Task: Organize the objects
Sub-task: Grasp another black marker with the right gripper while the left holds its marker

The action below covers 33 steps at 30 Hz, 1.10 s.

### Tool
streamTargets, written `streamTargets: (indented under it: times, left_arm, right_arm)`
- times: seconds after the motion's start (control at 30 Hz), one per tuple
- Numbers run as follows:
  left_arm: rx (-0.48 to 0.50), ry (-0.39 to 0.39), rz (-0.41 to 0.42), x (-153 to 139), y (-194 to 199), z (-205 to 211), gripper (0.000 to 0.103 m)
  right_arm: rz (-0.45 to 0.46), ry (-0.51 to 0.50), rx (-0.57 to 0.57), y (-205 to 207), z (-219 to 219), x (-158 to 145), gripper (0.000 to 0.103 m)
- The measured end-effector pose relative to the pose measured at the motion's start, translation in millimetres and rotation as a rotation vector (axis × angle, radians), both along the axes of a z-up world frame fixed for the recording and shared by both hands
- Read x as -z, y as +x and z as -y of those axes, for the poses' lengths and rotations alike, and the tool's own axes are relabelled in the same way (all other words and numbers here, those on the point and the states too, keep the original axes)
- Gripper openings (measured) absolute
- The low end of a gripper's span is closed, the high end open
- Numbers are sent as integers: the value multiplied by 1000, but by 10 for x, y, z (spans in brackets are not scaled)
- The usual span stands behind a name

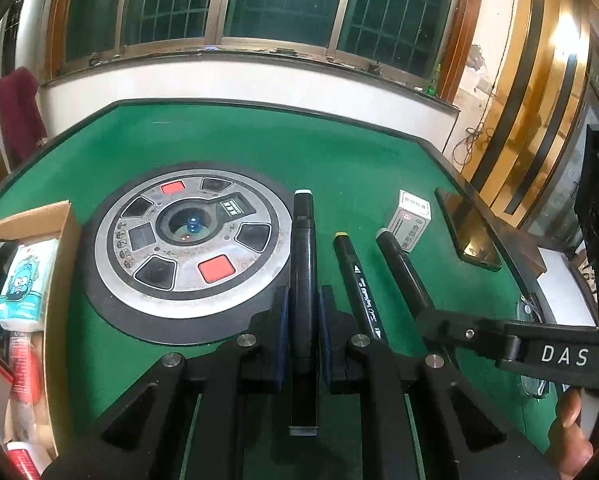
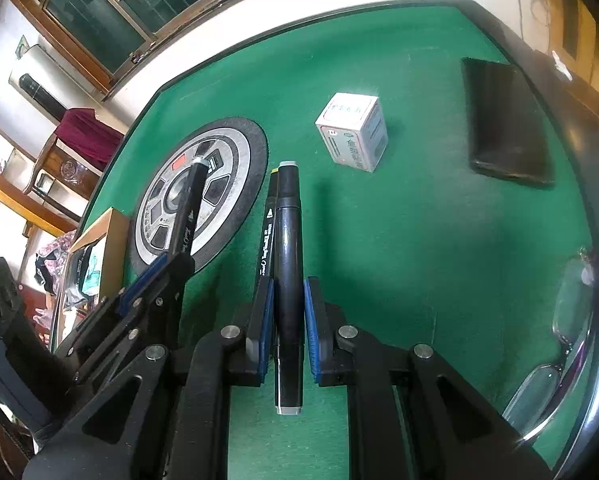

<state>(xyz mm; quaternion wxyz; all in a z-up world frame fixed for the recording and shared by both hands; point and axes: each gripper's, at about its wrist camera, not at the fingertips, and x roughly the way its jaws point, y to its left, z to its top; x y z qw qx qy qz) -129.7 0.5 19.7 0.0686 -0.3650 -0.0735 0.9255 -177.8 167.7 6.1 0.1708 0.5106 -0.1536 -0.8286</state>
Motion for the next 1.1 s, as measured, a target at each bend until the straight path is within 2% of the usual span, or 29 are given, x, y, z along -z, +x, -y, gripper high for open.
streamTargets:
  times: [0.5,0.8,0.93,1.03,1.1]
  left_arm:
    - [9,17,1,-29,13,42,11]
    - [-9,66,-48,-187,116,112,11]
    - [-30,70,-95,-362,266,161,11]
    - [-30,101,-137,-529,528,252,11]
    - [-32,92,-151,-599,687,314,11]
  right_arm:
    - [16,-29,9,-51,-1,47,12]
    - [6,-41,-4,-53,17,10,12]
    - [1,-58,-5,-12,27,-30,12]
    - [-14,-60,-16,90,104,-96,12]
    - [-21,-81,-27,173,186,-154,12]
